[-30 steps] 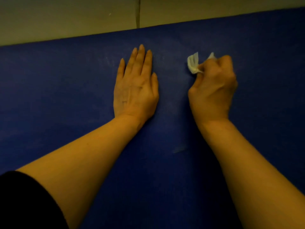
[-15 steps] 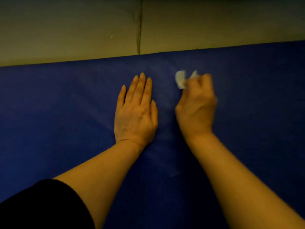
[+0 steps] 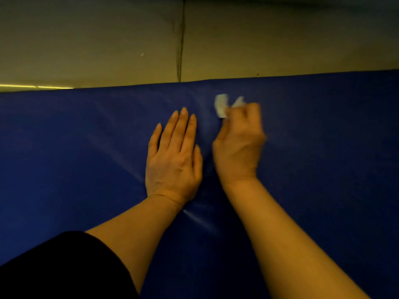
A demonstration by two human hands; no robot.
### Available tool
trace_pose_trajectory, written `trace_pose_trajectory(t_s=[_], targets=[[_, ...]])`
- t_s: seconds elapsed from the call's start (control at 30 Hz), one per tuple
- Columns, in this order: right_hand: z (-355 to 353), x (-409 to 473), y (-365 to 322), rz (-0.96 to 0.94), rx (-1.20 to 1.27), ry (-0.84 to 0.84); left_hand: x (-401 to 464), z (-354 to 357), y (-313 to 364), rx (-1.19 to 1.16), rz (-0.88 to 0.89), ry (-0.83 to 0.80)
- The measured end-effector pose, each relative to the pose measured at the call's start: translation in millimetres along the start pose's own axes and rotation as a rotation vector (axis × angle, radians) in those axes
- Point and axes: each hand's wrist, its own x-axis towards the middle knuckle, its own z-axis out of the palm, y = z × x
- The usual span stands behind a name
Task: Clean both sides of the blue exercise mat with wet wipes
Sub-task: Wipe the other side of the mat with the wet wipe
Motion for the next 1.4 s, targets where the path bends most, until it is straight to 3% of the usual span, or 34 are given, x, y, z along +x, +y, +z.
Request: trace_pose_trajectory(t_s=[0.13, 0.2, 0.33, 0.43, 0.57, 0.77, 0.87, 0.97, 1.07, 1.2, 1.3, 1.4], targets=[[2, 4, -2, -0.244, 0.036, -0.22, 1, -1, 0, -0.016, 0.001, -0.002], [-4, 24, 17, -0.207, -0.022, -0.153, 1, -1, 0, -0.005, -0.004, -0.005], [2, 48, 18, 0.097, -0.03, 0.018, 1, -1, 0, 0.007, -0.003, -0.01], [20, 40, -7, -0.004, 0.032, -0.01, 2, -1, 0, -0.004, 0.001, -0.003], [8, 52, 11, -0.162, -0.018, -0.195, 1, -1, 0, -0.002, 0.022, 0.004], [-33, 80, 74, 0.201, -0.188, -0.036, 0, 0, -1, 0.012, 0.03, -0.008], [-6, 65, 41, 0.008, -0.099, -0.065, 0, 0, -1, 0.02, 0.035, -0.01], [1, 54, 27, -0.232, -0.047, -0.264, 0, 0, -2, 0.031, 0.036, -0.02], [-17, 79, 56, -0.293, -0.149, -0.325, 1, 0, -3, 0.032, 0.041, -0.018], [-33, 93, 89, -0.207, -0.21, -0.182, 1, 0, -2, 0.035, 0.037, -0.015], [-23, 52, 67, -0.38, -0.108, -0.182, 2, -1, -2, 0.034, 0.037, -0.012], [-21, 11, 50, -0.583, -0.005, -0.345, 1, 0, -2, 0.038, 0.047, 0.002]])
